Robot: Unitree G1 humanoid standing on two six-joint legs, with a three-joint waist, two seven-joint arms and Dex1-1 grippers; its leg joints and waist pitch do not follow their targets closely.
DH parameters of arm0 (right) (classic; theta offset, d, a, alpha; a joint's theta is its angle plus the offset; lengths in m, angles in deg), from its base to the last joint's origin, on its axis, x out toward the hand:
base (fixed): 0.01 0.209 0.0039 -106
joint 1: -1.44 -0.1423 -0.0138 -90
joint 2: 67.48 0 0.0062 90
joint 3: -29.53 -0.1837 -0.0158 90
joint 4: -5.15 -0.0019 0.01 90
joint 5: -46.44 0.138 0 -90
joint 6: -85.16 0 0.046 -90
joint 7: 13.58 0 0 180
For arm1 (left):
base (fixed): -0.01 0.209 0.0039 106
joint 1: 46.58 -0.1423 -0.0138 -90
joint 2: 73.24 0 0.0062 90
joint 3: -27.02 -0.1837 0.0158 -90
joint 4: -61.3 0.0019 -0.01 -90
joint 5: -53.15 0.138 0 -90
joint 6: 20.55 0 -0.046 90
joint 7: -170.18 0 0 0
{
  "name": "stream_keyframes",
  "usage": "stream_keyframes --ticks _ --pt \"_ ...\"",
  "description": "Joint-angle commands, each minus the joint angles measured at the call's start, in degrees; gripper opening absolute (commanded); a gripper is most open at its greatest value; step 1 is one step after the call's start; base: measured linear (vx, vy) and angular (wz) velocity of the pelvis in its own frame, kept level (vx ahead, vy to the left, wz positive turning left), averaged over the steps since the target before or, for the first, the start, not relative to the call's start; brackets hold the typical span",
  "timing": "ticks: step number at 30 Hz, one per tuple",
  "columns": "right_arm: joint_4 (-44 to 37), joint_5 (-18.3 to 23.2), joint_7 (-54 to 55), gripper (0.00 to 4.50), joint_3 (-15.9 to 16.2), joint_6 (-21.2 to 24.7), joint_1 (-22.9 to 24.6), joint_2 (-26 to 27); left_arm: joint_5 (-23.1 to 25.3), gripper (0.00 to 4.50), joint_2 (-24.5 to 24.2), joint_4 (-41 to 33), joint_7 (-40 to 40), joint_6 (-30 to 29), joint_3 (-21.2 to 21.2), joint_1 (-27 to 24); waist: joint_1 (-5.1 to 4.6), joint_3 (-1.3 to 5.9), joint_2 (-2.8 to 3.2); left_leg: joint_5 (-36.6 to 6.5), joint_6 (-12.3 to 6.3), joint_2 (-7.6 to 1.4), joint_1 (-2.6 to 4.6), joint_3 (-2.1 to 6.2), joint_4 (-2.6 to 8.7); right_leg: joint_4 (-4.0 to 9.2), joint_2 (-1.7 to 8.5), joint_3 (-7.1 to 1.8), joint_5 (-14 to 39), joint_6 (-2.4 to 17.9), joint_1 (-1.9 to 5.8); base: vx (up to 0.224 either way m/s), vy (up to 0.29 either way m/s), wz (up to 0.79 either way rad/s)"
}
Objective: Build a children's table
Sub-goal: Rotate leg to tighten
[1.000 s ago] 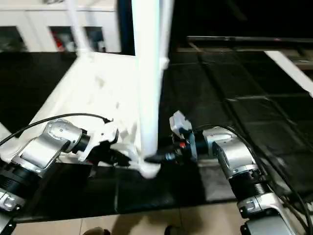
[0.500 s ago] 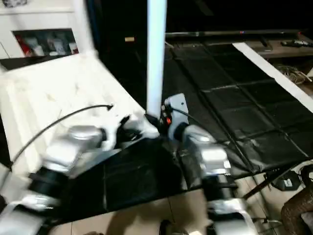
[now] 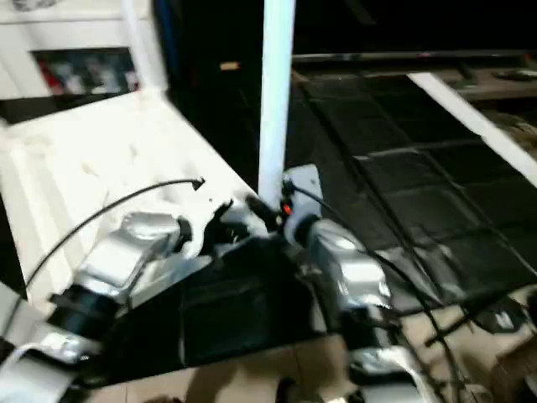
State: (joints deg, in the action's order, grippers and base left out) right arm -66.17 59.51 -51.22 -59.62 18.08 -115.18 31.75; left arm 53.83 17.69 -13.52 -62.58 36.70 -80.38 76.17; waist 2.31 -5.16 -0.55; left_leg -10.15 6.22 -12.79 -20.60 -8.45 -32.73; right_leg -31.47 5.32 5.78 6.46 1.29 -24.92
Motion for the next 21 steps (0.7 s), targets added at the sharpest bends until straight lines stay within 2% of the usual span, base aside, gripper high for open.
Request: stream_keyframes --ticks 1,2,3,5,8,10,12,16,19,21 --pt "-2.36 2.37 -9.13 3.58 2.69 0.70 0.62 -2.84 -0.89 0.00 -2.12 -0.90 -7.94 3.89 -4.04 -0.37 0.59 4.16 0.33 -14.32 -3.83 0.41 0.56 -1.61 3.72 3.14 1.84 -2.22 19.63 9.59 3.60 0.000 0.000 0.00" --pt "-2.36 2.37 -9.13 3.61 2.69 0.70 0.62 -2.84 -0.89 0.00 -2.12 -0.90 -7.94 3.89 -4.04 -0.37 0.74 4.13 0.26 -14.37 -3.87 0.45 0.79 -1.77 3.61 3.07 1.80 -2.41 19.02 10.13 3.40 0.056 -0.032 0.16" --pt "-3.20 3.18 -13.39 3.81 3.20 1.13 0.81 -5.34 -0.81 0.00 -3.92 -0.63 -10.64 5.31 -4.97 -0.32 0.98 3.89 0.32 -15.42 -3.65 0.42 1.11 -1.99 3.62 2.97 1.53 -2.61 19.43 10.83 3.08 0.051 -0.036 0.20" --pt "-3.73 3.57 -15.94 4.01 3.57 0.96 0.95 -6.80 -0.74 0.00 -4.86 -0.41 -12.34 6.90 -5.44 -0.31 1.67 4.25 0.39 -14.46 -3.59 0.29 1.32 -2.14 3.52 2.49 1.61 -2.83 18.56 11.35 3.18 0.045 -0.033 0.19" --pt "-5.49 4.84 -24.79 4.13 5.18 0.97 1.04 -11.70 -1.41 0.00 -8.11 0.21 -18.91 10.16 -7.13 0.08 2.25 4.21 0.31 -12.73 -3.44 0.22 0.60 -2.07 3.59 1.77 1.59 -3.09 17.20 11.22 3.74 0.000 0.000 0.00" --pt "-6.03 5.24 -30.23 4.45 6.85 0.54 0.75 -14.92 -1.79 0.00 -9.86 1.08 -23.21 13.80 -8.15 0.63 2.56 4.36 0.46 -11.95 -3.39 0.23 0.70 -2.00 3.52 1.50 1.48 -3.13 15.37 11.70 3.82 0.000 0.000 0.00" --pt "-6.04 5.31 -34.45 4.45 8.31 -0.45 0.50 -16.96 -1.60 0.00 -10.80 2.05 -25.70 16.55 -8.92 1.23 2.58 4.42 0.27 -11.34 -3.56 0.30 0.39 -2.11 3.42 1.01 1.36 -3.28 13.31 12.63 4.01 0.000 0.000 0.00" --pt "-5.44 4.82 -41.73 4.45 10.93 -2.39 -0.04 -20.16 -0.88 0.00 -12.96 3.10 -30.59 20.05 -10.82 2.26 2.72 4.33 0.13 -12.70 -3.60 0.14 0.67 -2.36 3.42 1.17 1.37 -3.63 15.69 12.73 3.71 0.000 0.000 0.00" --pt "-4.69 4.85 -44.51 4.45 11.91 -2.42 -0.64 -21.08 -0.93 0.00 -13.68 3.14 -32.64 21.58 -11.33 2.53 2.79 4.23 0.03 -13.20 -3.42 0.07 0.54 -2.38 3.48 1.24 1.51 -3.78 17.22 12.45 3.75 0.000 0.000 0.00" --pt "-3.62 4.69 -46.30 4.28 12.80 -3.01 -1.41 -21.57 -0.90 0.00 -14.11 3.42 -34.14 22.96 -11.75 2.86 2.92 4.28 -0.04 -13.26 -3.24 0.08 0.63 -2.43 3.42 1.31 1.55 -3.83 18.15 12.31 3.63 0.000 0.000 0.00"
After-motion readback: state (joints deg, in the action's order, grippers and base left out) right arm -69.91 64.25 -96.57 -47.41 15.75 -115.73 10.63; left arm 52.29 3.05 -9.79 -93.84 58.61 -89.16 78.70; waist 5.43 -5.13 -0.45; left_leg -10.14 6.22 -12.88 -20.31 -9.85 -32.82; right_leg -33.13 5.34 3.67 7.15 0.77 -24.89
